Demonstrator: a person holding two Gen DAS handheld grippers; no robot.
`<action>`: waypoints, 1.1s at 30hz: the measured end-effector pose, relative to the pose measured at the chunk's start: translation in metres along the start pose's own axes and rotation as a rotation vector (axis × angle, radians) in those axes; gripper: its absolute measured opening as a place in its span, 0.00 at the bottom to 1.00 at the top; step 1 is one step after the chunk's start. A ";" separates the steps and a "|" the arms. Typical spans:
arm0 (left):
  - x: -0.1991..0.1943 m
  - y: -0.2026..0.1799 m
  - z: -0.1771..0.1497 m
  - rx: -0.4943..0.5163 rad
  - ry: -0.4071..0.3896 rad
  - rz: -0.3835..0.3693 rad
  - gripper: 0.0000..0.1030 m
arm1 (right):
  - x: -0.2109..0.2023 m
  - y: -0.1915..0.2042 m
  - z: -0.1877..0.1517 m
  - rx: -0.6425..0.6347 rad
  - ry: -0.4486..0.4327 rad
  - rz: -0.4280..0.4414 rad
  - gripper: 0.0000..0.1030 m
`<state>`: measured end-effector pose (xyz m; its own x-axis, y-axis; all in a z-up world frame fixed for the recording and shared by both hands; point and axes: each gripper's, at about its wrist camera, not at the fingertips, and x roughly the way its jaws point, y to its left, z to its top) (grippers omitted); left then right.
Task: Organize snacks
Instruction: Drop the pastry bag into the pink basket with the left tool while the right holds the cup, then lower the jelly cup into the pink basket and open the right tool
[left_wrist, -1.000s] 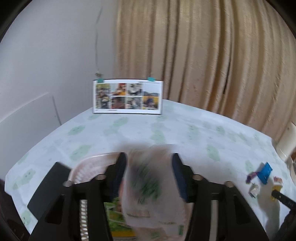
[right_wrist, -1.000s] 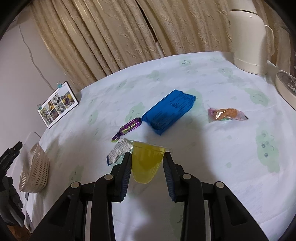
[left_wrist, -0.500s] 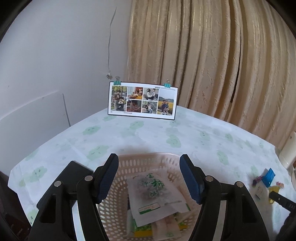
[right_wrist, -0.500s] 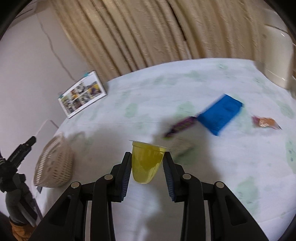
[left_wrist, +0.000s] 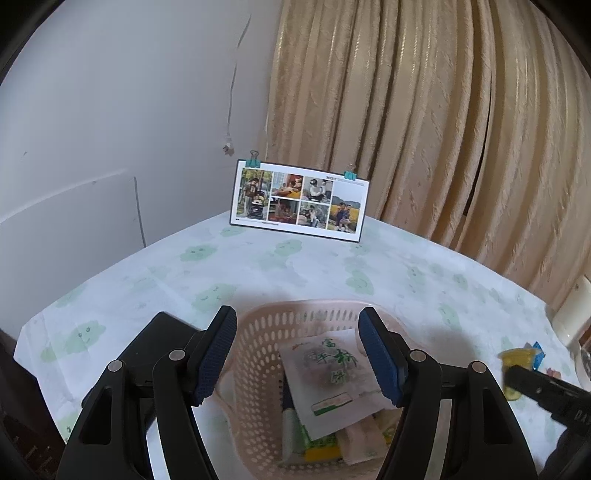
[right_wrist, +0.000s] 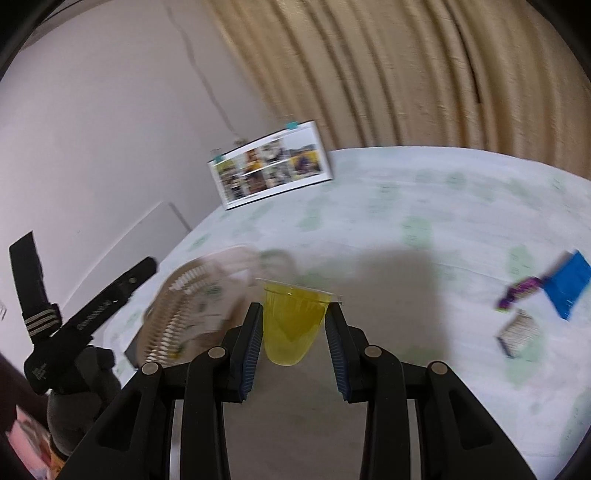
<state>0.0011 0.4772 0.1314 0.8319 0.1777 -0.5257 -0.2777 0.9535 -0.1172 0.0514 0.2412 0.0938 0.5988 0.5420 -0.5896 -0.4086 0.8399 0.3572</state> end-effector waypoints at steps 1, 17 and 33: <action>-0.001 0.002 0.000 -0.005 -0.002 -0.001 0.67 | 0.003 0.007 0.000 -0.011 0.003 0.010 0.30; -0.004 0.014 -0.001 -0.046 -0.011 -0.009 0.67 | 0.039 0.057 0.005 -0.114 0.017 0.085 0.54; -0.007 -0.039 -0.002 0.047 0.006 -0.084 0.67 | 0.019 -0.011 -0.005 0.016 -0.002 -0.052 0.51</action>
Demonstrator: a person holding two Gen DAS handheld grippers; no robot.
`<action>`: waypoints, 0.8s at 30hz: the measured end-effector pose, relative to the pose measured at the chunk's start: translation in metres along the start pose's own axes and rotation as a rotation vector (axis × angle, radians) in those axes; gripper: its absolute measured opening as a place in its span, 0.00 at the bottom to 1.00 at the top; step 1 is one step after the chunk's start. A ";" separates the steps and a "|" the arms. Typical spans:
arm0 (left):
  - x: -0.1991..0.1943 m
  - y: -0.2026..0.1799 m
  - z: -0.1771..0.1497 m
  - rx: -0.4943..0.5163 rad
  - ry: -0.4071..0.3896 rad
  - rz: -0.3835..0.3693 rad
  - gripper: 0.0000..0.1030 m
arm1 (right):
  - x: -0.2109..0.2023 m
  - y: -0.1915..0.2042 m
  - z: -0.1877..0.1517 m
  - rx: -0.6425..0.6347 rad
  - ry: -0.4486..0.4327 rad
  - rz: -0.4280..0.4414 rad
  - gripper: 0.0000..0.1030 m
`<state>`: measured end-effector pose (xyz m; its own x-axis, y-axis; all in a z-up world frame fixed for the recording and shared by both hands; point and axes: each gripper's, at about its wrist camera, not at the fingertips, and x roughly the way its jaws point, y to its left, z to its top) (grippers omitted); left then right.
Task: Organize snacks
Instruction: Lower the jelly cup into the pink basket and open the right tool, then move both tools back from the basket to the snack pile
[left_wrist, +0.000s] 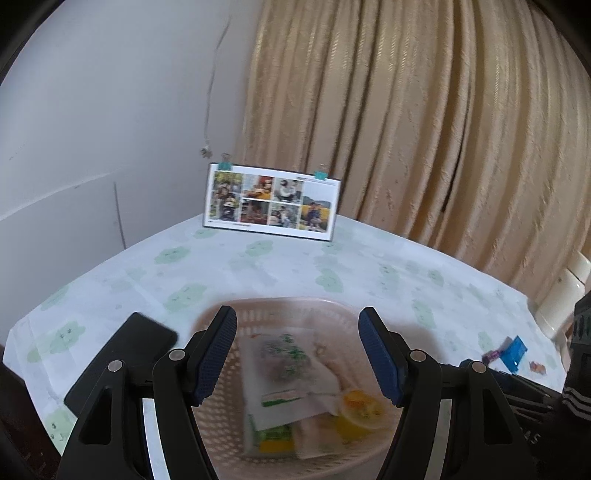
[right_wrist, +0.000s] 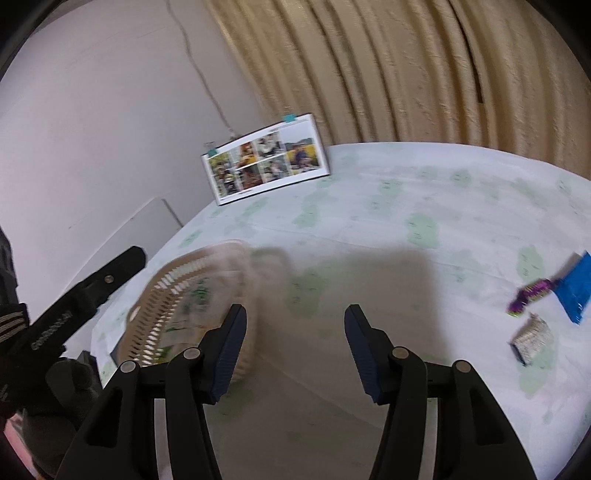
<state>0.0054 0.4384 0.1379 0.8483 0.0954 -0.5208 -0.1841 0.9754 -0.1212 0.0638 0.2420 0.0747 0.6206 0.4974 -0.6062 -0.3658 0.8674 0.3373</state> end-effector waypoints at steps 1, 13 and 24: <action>0.001 -0.005 0.000 0.008 0.003 -0.006 0.67 | -0.001 -0.006 -0.001 0.010 0.000 -0.008 0.51; 0.003 -0.053 -0.001 0.086 0.018 -0.063 0.70 | -0.021 -0.068 -0.006 0.126 -0.029 -0.091 0.51; 0.006 -0.085 -0.007 0.133 0.036 -0.093 0.70 | -0.035 -0.105 -0.010 0.190 -0.049 -0.125 0.52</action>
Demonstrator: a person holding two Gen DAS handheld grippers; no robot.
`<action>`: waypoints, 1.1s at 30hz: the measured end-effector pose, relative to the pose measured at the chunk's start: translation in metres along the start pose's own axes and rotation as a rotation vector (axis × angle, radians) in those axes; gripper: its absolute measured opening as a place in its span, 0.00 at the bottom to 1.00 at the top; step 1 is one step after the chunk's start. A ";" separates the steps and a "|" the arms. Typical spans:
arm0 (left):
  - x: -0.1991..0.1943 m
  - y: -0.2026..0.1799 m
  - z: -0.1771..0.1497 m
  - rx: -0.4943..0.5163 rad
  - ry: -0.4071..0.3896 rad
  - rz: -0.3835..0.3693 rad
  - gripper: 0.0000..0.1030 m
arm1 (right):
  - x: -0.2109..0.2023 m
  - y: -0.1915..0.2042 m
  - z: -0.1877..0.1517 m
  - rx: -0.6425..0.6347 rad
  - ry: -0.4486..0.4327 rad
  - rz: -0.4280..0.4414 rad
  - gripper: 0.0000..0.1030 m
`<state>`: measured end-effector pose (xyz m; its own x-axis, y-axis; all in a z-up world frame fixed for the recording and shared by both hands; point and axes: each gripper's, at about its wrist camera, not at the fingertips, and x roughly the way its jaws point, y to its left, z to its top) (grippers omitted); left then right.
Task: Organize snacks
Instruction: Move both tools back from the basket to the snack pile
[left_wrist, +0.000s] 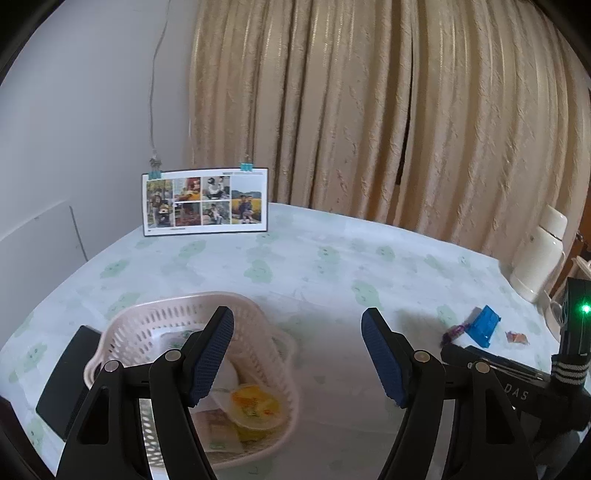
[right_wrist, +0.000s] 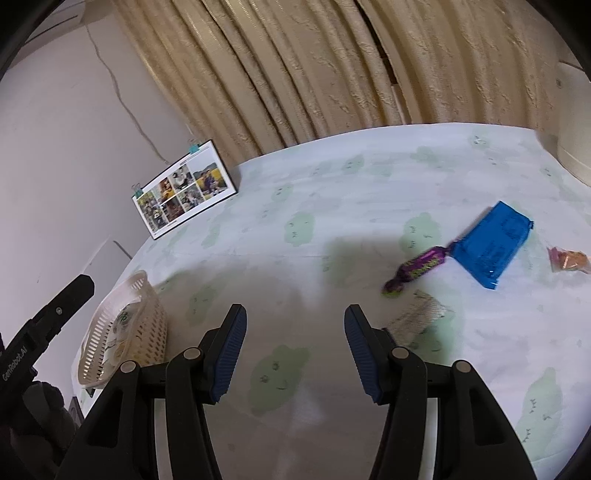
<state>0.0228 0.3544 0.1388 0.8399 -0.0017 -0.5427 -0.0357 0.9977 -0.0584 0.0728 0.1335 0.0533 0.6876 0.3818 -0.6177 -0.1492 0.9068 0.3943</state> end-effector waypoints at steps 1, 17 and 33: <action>0.001 -0.002 0.000 0.004 0.001 -0.002 0.70 | -0.001 -0.002 0.000 0.003 -0.002 -0.003 0.52; 0.003 -0.034 -0.002 0.079 -0.001 0.011 0.72 | -0.014 -0.037 0.002 0.058 -0.028 -0.040 0.52; 0.007 -0.054 -0.006 0.113 0.021 -0.016 0.72 | -0.022 -0.063 0.004 0.076 -0.037 -0.083 0.53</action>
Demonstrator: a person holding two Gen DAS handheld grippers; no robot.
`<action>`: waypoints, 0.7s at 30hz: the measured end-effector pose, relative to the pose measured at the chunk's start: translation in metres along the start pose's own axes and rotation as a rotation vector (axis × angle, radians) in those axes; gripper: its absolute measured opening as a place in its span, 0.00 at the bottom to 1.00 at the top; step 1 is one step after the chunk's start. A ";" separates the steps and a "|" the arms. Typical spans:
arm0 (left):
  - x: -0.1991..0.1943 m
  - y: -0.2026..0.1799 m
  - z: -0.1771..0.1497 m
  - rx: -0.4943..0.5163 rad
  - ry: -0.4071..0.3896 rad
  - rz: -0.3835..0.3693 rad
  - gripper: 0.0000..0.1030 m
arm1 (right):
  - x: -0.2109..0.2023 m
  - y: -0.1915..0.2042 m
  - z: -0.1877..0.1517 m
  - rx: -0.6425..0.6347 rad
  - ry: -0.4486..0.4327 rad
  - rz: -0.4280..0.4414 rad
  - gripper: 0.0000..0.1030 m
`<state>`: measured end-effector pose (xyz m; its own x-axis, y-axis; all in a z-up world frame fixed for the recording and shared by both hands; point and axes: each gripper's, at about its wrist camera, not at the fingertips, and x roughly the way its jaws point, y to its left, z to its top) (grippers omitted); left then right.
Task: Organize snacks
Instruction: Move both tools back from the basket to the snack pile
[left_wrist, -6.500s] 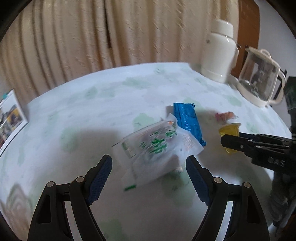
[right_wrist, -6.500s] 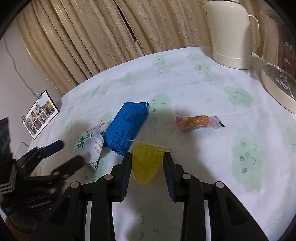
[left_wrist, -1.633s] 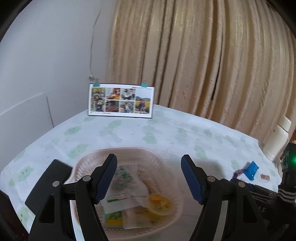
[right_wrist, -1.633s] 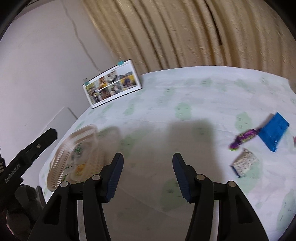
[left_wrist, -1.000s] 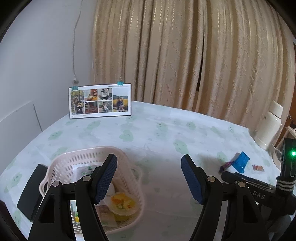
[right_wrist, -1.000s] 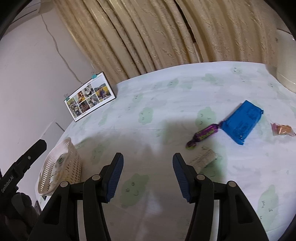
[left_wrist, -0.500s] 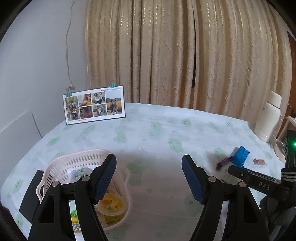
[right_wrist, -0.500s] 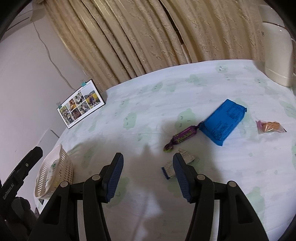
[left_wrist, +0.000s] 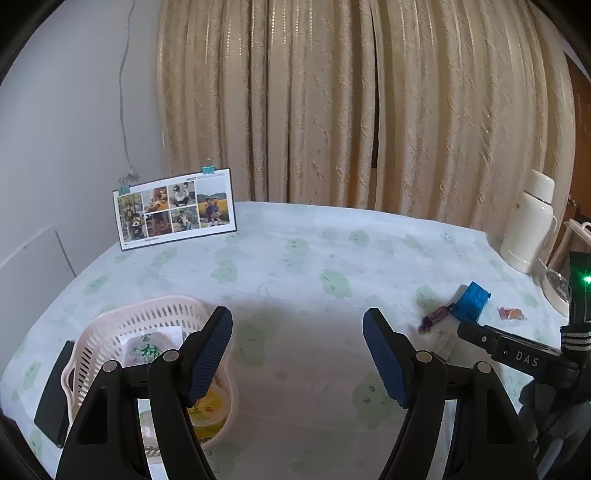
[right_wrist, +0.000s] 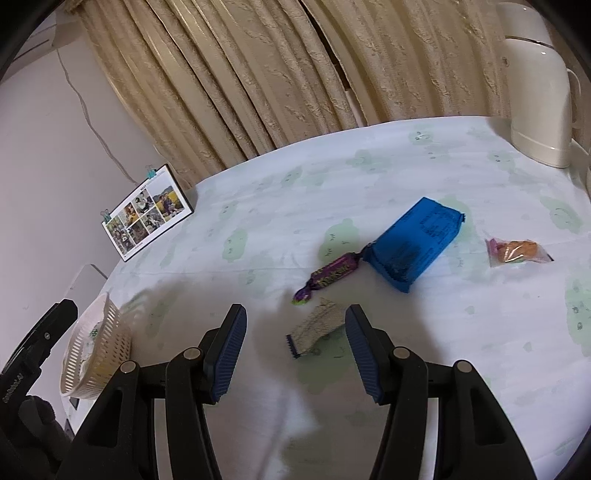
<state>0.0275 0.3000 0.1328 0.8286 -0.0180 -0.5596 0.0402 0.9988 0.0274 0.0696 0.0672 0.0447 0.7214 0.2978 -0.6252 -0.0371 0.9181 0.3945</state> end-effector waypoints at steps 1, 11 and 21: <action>0.000 -0.001 0.000 0.002 0.001 -0.002 0.72 | -0.001 -0.002 0.000 0.000 -0.003 -0.007 0.53; 0.010 -0.025 -0.003 0.042 0.027 -0.043 0.72 | -0.014 -0.041 0.010 0.033 -0.037 -0.090 0.53; 0.031 -0.054 -0.008 0.070 0.078 -0.104 0.72 | -0.027 -0.088 0.018 0.108 -0.061 -0.162 0.53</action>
<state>0.0467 0.2459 0.1074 0.7722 -0.1152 -0.6248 0.1648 0.9861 0.0218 0.0659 -0.0264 0.0393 0.7527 0.1291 -0.6456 0.1550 0.9183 0.3643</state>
